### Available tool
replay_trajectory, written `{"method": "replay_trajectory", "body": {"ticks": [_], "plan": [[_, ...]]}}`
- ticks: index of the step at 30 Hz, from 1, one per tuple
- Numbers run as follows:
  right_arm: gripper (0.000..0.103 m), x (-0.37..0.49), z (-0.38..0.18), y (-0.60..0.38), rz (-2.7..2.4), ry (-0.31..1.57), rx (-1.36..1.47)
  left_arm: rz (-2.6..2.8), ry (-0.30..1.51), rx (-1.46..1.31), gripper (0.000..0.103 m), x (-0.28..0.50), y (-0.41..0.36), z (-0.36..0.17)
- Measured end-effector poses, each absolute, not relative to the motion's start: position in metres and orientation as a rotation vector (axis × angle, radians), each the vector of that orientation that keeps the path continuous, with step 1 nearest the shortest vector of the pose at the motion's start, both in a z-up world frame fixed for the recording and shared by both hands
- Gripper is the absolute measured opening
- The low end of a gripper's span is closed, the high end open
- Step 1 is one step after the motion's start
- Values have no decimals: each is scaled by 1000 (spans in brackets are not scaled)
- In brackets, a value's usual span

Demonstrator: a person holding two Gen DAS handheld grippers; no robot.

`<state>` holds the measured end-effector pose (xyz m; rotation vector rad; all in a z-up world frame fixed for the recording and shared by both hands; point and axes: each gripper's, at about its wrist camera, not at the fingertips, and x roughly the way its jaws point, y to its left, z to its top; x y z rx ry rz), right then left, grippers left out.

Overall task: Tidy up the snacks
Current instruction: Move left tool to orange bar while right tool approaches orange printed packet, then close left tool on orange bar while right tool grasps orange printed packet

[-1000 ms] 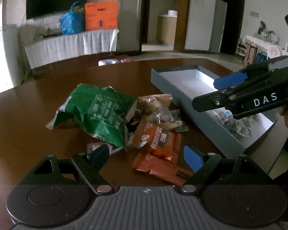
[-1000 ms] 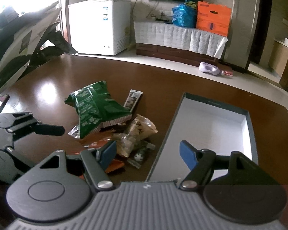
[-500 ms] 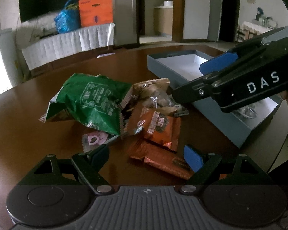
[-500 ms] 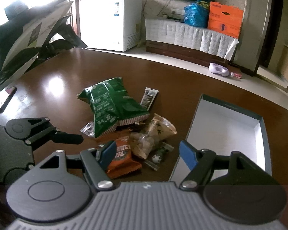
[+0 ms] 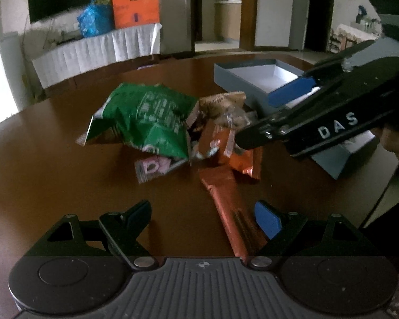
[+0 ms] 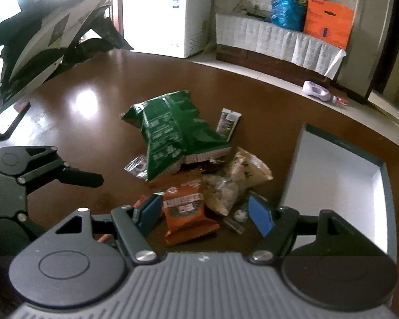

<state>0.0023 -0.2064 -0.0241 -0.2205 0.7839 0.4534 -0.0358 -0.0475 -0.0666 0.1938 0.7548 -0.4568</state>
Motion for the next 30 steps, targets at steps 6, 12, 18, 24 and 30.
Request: {"method": "replay_trajectory", "body": {"ticks": [6, 12, 18, 24, 30], "plan": [[73, 7, -32, -190, 476, 797, -248, -470, 767, 168, 76, -35, -44, -67], [73, 11, -42, -186, 475, 821, -262, -500, 753, 183, 62, -37, -48, -67], [73, 14, -47, -182, 471, 829, -271, -527, 742, 199, 47, -38, -51, -67], [73, 17, -49, -179, 474, 836, -266, -548, 738, 209, 34, -40, -51, -67], [73, 21, -54, -175, 485, 845, -257, -546, 751, 206, 23, -39, -47, -65]]}}
